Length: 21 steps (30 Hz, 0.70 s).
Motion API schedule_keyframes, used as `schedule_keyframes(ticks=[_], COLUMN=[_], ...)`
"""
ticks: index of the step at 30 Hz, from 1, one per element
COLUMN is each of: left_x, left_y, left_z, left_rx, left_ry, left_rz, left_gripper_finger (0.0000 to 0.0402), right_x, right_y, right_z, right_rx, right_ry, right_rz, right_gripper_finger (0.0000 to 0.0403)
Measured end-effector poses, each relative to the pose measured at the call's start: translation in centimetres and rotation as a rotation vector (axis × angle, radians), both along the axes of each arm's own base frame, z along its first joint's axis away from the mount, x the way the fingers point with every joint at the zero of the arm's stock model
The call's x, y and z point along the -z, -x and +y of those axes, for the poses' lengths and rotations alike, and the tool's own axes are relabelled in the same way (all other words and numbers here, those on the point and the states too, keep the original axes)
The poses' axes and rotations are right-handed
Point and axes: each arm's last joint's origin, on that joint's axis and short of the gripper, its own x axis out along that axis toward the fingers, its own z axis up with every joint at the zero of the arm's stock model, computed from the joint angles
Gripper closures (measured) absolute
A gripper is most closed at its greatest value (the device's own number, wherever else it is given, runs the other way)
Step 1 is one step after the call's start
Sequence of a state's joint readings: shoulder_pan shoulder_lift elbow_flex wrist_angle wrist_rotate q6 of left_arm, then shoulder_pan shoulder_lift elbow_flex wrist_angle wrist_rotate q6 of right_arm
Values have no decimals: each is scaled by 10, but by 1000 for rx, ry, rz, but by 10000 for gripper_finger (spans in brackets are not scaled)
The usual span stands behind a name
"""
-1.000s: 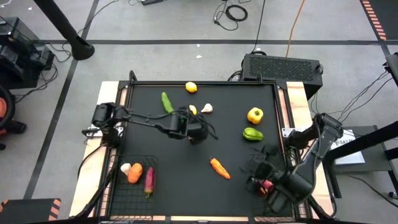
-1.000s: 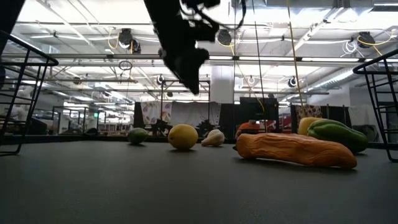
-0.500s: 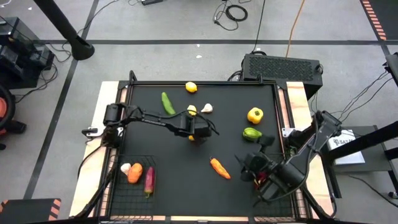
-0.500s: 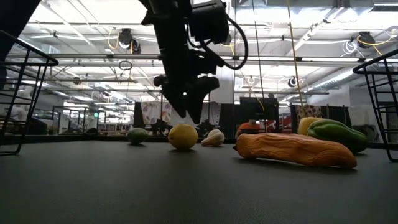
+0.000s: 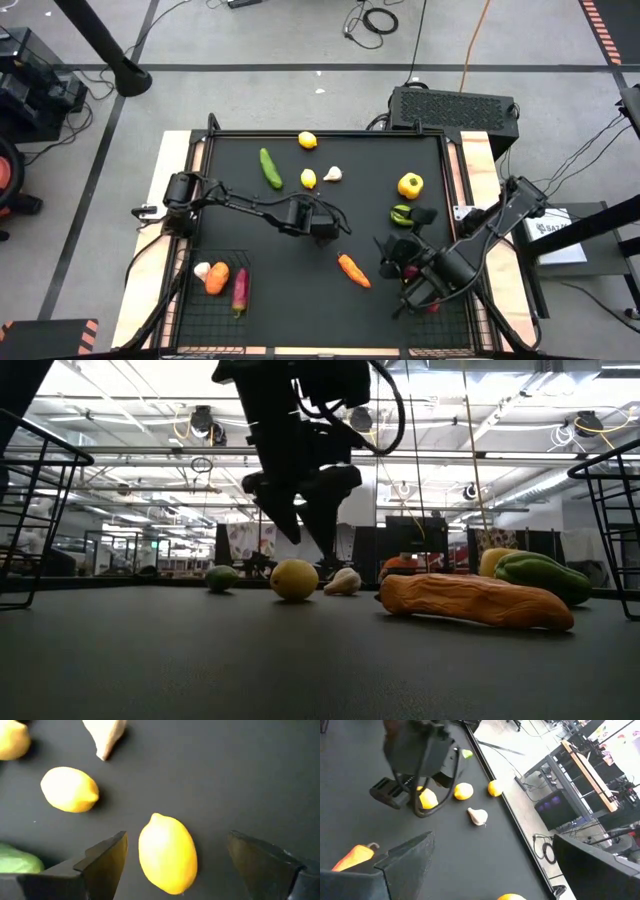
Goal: Sort produce into baskets
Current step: Put the bottom lemon into the bottom right basket
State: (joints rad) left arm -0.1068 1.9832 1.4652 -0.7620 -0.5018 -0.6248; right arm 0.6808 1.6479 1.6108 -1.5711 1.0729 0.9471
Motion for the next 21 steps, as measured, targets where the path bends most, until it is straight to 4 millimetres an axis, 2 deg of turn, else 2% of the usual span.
schedule_keyframes(ticks=[6,14,21], left_x=[19,40,45], left_y=[12,15,19], left_z=[2,2,6], left_rx=[-91,-81,-53], left_ry=[5,26,-26], left_rz=[22,-38,-2], left_gripper_finger=[56,56,65], right_x=[0,1,1], right_y=[-3,-6,-6], right_z=[-1,2,3], right_rx=[-6,-14,-16], right_ry=[3,-22,-50], right_rz=[5,-17,-11], right_gripper_finger=[9,10,9])
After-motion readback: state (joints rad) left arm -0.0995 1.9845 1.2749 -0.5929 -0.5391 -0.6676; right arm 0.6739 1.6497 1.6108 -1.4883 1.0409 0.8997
